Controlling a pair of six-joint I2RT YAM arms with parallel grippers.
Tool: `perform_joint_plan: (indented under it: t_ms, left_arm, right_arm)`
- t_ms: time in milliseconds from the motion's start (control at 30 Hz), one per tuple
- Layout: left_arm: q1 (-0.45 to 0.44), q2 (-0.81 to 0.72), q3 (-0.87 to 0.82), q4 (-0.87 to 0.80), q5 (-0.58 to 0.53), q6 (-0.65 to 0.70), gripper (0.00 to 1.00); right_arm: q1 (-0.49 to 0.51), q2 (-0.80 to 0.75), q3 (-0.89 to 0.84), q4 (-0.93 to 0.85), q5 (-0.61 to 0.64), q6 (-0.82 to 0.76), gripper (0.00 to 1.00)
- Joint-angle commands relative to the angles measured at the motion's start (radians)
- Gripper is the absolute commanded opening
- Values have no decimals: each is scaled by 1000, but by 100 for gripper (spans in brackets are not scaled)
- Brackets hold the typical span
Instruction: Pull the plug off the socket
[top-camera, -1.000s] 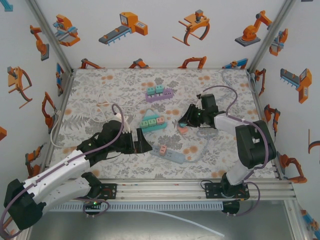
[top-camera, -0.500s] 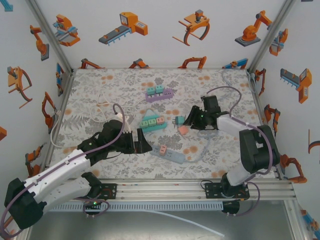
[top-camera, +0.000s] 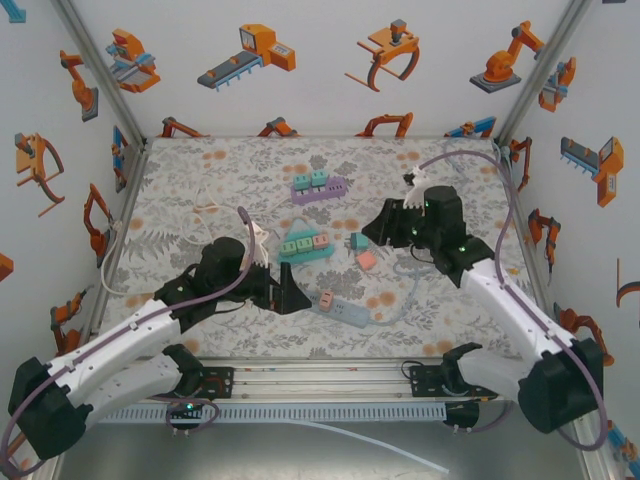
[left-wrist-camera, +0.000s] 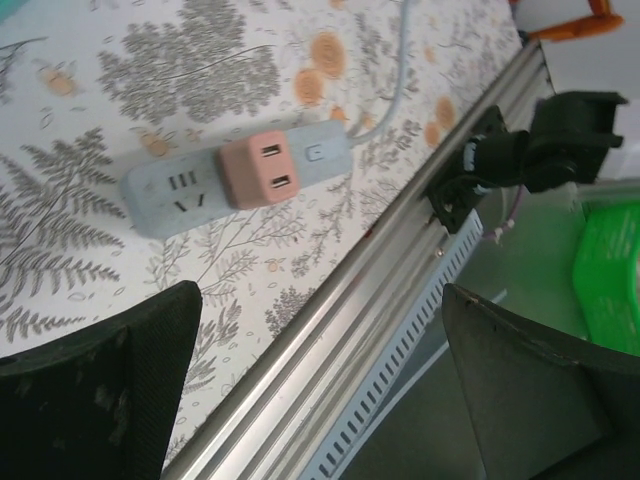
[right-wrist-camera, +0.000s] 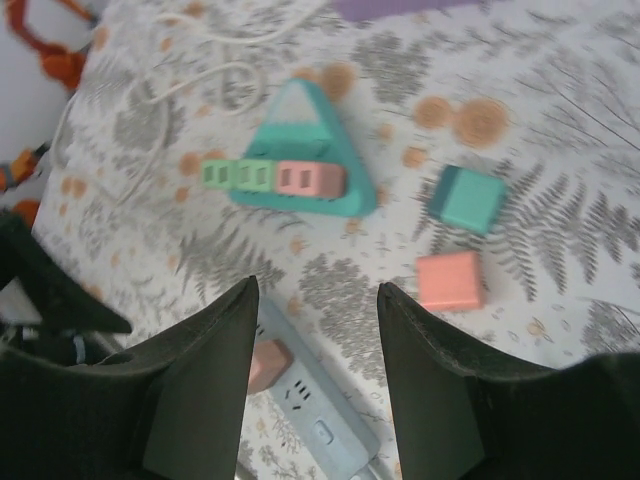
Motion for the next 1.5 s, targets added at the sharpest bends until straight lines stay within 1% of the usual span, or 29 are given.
perform_joint_plan:
  t_ms: [0,133,200,233,300,367,433,500,600,667,733,833,1000,1033,1167,1333,1467]
  left_arm:
    - [5,-24,5,38,106,131,97]
    - [9,-28,20,-5,2,150,98]
    - [11,-20,27,-17,-97,142,100]
    - [12,-14,30,-17,-132,140,99]
    - [15,10,38,-13,-223,119,98]
    - [20,42,40,-3,-281,94,98]
    - [31,77,37,19,-317,66,98]
    - [48,120,31,51,-321,39,97]
    - [77,203,40,82,-304,0,94]
    - [80,248,45,106,-317,-22,93]
    - [81,282,44,136,-310,-37,93]
    - [81,332,44,157,-294,-50,93]
    - [83,388,25,202,-282,-82,92]
    - [82,396,19,215,-277,-87,89]
    - [82,426,23,215,-264,-83,88]
    - [82,439,15,198,-256,-85,87]
    - [82,452,17,180,-229,-83,85]
  right_arm:
    - [91,-84,-24,-21,-48,-209,49]
    - [244,-156,-54,-69,0,-369,50]
    - [326,-176,-79,-75,53,-419,53]
    - [357,-180,-90,-73,66,-437,55]
    - [426,-176,-114,-61,88,-485,57]
    - [479,-158,-138,-34,116,-527,60]
    - [521,-125,-157,-3,137,-562,61]
    - [554,-81,-160,17,154,-583,62]
    - [566,-9,-158,48,153,-581,63]
    - [567,45,-149,57,149,-581,70]
    - [569,93,-138,70,136,-586,73]
    - [569,155,-139,120,137,-580,74]
    - [569,237,-129,157,162,-573,74]
    - [568,253,-126,159,162,-570,73]
    - [567,300,-123,182,143,-563,68]
    - [567,337,-122,209,129,-560,52]
    - [567,340,-126,223,130,-561,40]
